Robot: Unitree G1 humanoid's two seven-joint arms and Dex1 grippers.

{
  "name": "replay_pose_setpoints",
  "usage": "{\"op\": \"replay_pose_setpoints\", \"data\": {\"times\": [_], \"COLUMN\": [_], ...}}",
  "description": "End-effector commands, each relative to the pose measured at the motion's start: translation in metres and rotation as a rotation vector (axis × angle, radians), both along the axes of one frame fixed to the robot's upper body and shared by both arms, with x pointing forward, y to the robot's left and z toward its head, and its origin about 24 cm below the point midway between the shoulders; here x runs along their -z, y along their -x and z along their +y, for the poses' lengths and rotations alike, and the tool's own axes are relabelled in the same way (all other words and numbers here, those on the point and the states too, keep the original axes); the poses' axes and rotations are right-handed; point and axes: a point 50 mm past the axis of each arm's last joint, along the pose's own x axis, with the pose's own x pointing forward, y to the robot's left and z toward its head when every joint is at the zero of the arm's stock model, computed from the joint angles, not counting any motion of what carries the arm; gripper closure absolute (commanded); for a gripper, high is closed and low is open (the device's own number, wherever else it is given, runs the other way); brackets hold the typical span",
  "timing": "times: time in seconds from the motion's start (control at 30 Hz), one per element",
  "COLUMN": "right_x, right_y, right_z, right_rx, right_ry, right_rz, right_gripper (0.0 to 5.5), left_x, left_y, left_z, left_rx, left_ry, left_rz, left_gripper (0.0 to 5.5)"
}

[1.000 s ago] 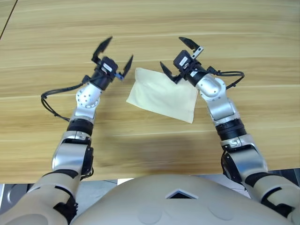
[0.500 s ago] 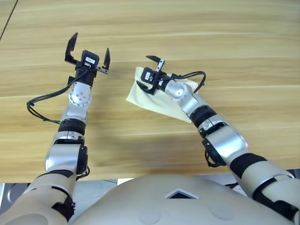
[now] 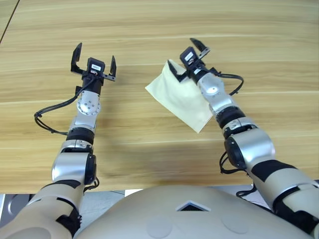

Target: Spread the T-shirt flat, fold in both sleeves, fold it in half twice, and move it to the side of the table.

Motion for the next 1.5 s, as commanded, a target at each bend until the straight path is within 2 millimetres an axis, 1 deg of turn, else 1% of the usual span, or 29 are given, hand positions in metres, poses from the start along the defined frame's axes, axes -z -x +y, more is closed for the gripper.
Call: {"op": "replay_pose_setpoints", "data": {"times": [0.03, 0.13, 0.23, 0.3, 0.37, 0.43, 0.47, 0.5, 0.53, 0.57, 0.6, 0.67, 0.7, 0.77, 0.8, 0.87, 0.97, 1.07, 1.17, 1.23, 1.3, 1.37, 1.5], "right_x": [0.005, 0.016, 0.017, 0.008, -0.009, -0.023, -0.030, -0.030, -0.024, -0.013, -0.002, 0.028, 0.041, 0.059, 0.066, 0.070, 0.064, 0.062, 0.063, 0.061, 0.057, 0.053, 0.043], "right_y": [-0.002, 0.002, 0.005, 0.004, 0.006, 0.015, 0.024, 0.034, 0.043, 0.049, 0.052, 0.052, 0.051, 0.050, 0.047, 0.041, 0.039, 0.051, 0.072, 0.088, 0.100, 0.107, 0.109], "right_z": [-0.027, -0.039, -0.037, -0.033, -0.022, -0.010, -0.001, 0.008, 0.015, 0.019, 0.020, 0.011, 0.003, -0.012, -0.026, -0.060, -0.117, -0.167, -0.211, -0.237, -0.255, -0.268, -0.278], "right_rx": [0.119, 0.149, 0.122, 0.107, 0.048, -0.051, -0.129, -0.218, -0.291, -0.339, -0.362, -0.339, -0.310, -0.246, -0.180, -0.008, 0.262, 0.438, 0.579, 0.662, 0.721, 0.754, 0.776], "right_ry": [0.024, 0.070, 0.073, 0.041, -0.028, -0.093, -0.116, -0.110, -0.057, 0.012, 0.095, 0.302, 0.396, 0.539, 0.604, 0.676, 0.721, 0.757, 0.810, 0.848, 0.853, 0.846, 0.833], "right_rz": [0.032, 0.072, 0.058, -0.008, -0.120, -0.213, -0.258, -0.271, -0.264, -0.230, -0.193, -0.079, -0.029, 0.038, 0.075, 0.127, 0.167, 0.225, 0.311, 0.356, 0.383, 0.391, 0.353], "right_gripper": [0.10, 0.10, 0.10, 0.10, 0.10, 0.10, 0.10, 0.10, 0.10, 0.10, 0.10, 0.10, 0.10, 0.10, 0.10, 0.10, 0.10, 0.10, 0.10, 0.10, 0.10, 0.10, 0.10], "left_x": [-0.001, -0.001, -0.001, -0.002, -0.002, -0.002, -0.002, -0.002, -0.001, 0.000, 0.001, 0.002, 0.002, 0.004, 0.004, 0.005, 0.007, 0.009, 0.012, 0.014, 0.016, 0.017, 0.018], "left_y": [-0.003, -0.003, -0.004, -0.004, -0.004, -0.005, -0.005, -0.005, -0.005, -0.004, -0.004, -0.004, -0.004, -0.004, -0.003, -0.003, -0.002, 0.000, 0.002, 0.003, 0.005, 0.007, 0.007], "left_z": [-0.001, -0.001, -0.001, 0.000, -0.001, -0.001, -0.002, -0.002, -0.003, -0.004, -0.004, -0.005, -0.006, -0.006, -0.006, -0.007, -0.007, -0.004, -0.002, -0.001, 0.000, 0.002, 0.003], "left_rx": [-0.009, -0.012, -0.016, -0.016, -0.014, -0.012, -0.011, -0.010, -0.009, -0.009, -0.010, -0.009, -0.008, -0.008, -0.008, -0.008, -0.013, -0.025, -0.040, -0.045, -0.052, -0.058, -0.061], "left_ry": [0.006, 0.003, 0.004, 0.004, 0.004, 0.005, 0.006, 0.008, 0.009, 0.011, 0.011, 0.013, 0.013, 0.013, 0.013, 0.013, 0.011, 0.012, 0.016, 0.020, 0.020, 0.020, 0.022], "left_rz": [-0.007, -0.007, -0.008, -0.009, -0.011, -0.012, -0.012, -0.011, -0.009, -0.006, -0.004, -0.001, 0.000, 0.003, 0.005, 0.008, 0.013, 0.018, 0.023, 0.028, 0.032, 0.033, 0.037], "left_gripper": [0.12, 0.12, 0.12, 0.12, 0.12, 0.12, 0.12, 0.12, 0.12, 0.12, 0.12, 0.12, 0.12, 0.12, 0.12, 0.12, 0.12, 0.12, 0.12, 0.12, 0.12, 0.12, 0.12]}}
